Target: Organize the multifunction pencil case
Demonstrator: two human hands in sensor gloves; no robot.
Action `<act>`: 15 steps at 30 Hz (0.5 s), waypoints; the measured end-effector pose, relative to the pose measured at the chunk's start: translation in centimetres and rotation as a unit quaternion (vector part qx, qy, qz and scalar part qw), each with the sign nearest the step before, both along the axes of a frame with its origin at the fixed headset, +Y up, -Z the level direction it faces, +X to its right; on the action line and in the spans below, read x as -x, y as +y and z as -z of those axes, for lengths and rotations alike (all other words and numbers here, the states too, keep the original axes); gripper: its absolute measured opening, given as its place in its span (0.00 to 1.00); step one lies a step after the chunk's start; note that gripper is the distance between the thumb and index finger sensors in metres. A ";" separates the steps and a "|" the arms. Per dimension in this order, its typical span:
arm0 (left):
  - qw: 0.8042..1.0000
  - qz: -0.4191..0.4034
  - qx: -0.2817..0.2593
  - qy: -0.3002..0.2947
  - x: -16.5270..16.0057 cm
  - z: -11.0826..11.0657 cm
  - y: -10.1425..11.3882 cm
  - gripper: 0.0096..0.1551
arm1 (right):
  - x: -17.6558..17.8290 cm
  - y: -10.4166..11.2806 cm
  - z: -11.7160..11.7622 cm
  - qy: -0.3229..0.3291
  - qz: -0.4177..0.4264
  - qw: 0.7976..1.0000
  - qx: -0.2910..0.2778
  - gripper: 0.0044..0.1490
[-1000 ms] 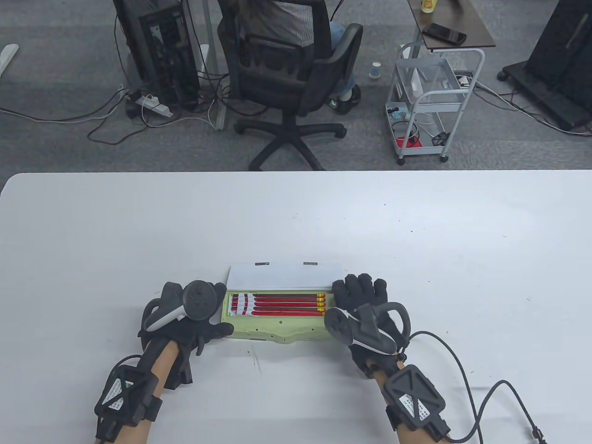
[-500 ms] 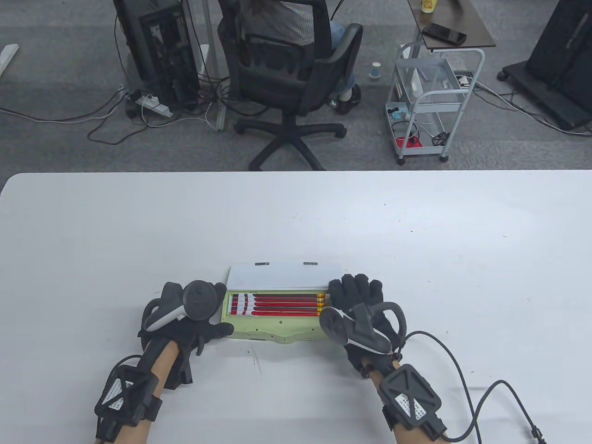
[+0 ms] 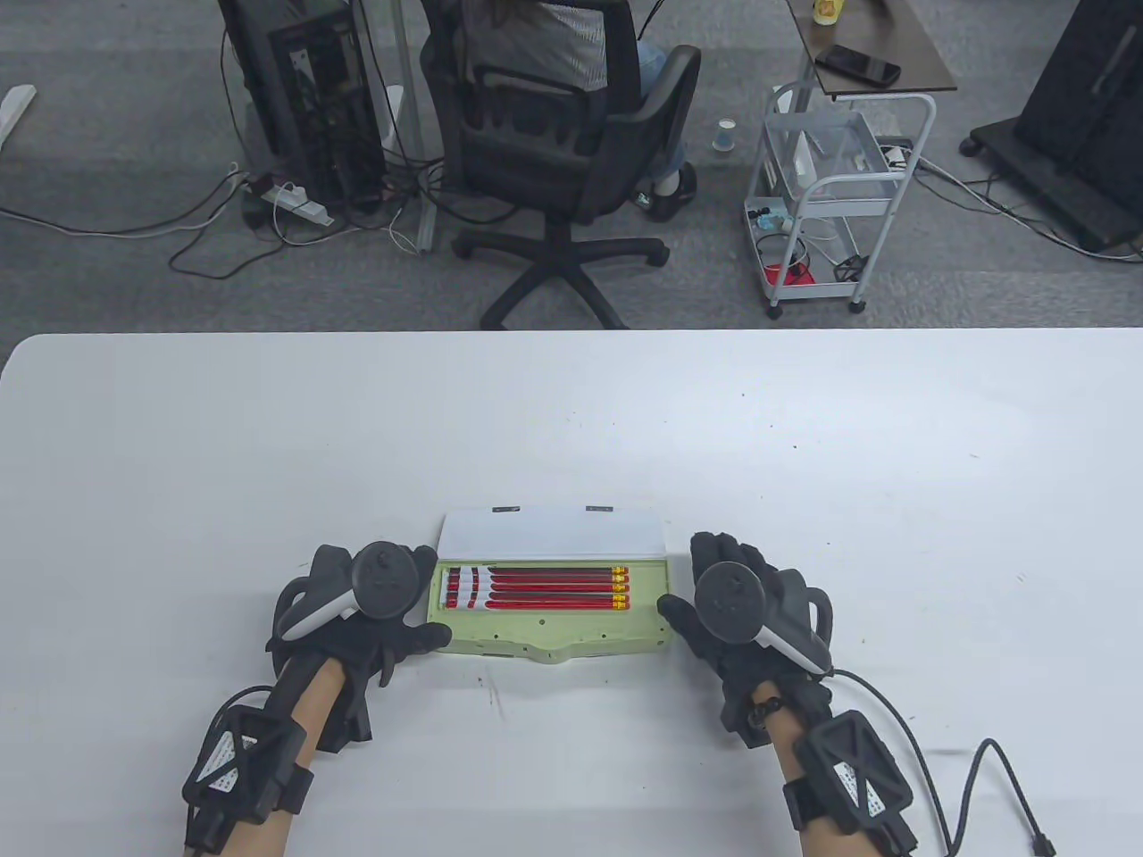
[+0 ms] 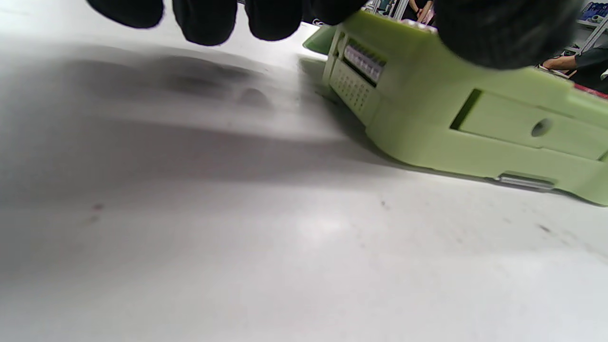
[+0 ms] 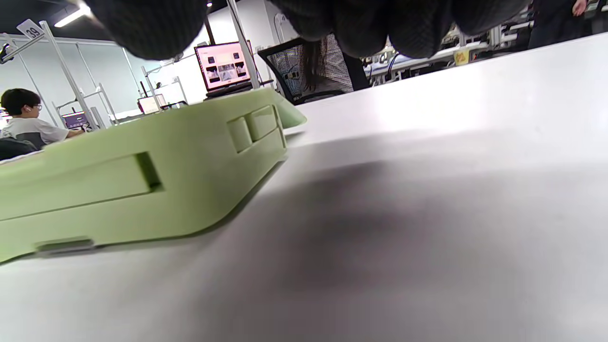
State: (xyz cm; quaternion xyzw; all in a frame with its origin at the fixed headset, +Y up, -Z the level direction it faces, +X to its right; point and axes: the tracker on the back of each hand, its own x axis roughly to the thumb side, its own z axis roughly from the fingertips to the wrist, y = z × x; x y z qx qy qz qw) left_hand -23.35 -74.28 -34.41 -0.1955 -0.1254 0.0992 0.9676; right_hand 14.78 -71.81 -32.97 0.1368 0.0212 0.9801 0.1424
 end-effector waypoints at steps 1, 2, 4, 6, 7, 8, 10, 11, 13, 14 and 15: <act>1.000 0.000 0.000 0.000 0.0 0.0 0.0 0.59 | 0.0 -0.1 0.0 0.009 0.001 1.000 0.009 0.58; 1.000 -0.001 0.000 0.000 0.0 0.0 0.0 0.59 | 0.1 -0.1 0.0 0.015 0.001 1.000 0.018 0.59; 1.000 -0.002 0.001 0.000 0.1 0.0 0.0 0.59 | 0.4 -0.3 0.0 0.023 0.000 0.999 0.037 0.61; 1.000 -0.003 0.001 0.001 0.1 0.0 0.0 0.59 | 0.7 -0.5 0.0 0.036 -0.008 0.998 0.051 0.62; 1.000 -0.004 0.001 0.001 0.1 0.0 0.0 0.59 | 0.9 -0.6 0.0 0.041 -0.013 0.997 0.058 0.62; 1.000 -0.004 0.001 0.001 0.1 0.0 0.0 0.59 | 1.0 -0.6 0.0 0.046 -0.018 0.997 0.063 0.63; 1.000 -0.004 0.002 0.001 0.1 0.0 0.0 0.59 | 1.4 -0.8 -0.1 0.055 -0.026 0.996 0.072 0.63; 1.000 -0.004 0.002 0.001 0.1 0.0 0.0 0.59 | 1.5 -0.9 -0.1 0.057 -0.027 0.995 0.074 0.63; 1.000 -0.008 0.007 0.000 0.1 0.0 0.0 0.59 | 1.8 -1.2 -0.1 0.058 -0.034 0.995 0.080 0.62; 1.000 -0.011 0.010 0.001 0.1 0.0 0.0 0.59 | 1.9 -1.3 -0.1 0.058 -0.037 0.994 0.080 0.61; 1.000 -0.014 0.013 0.001 0.1 0.0 0.0 0.59 | 2.0 -1.4 -0.1 0.058 -0.042 0.994 0.077 0.61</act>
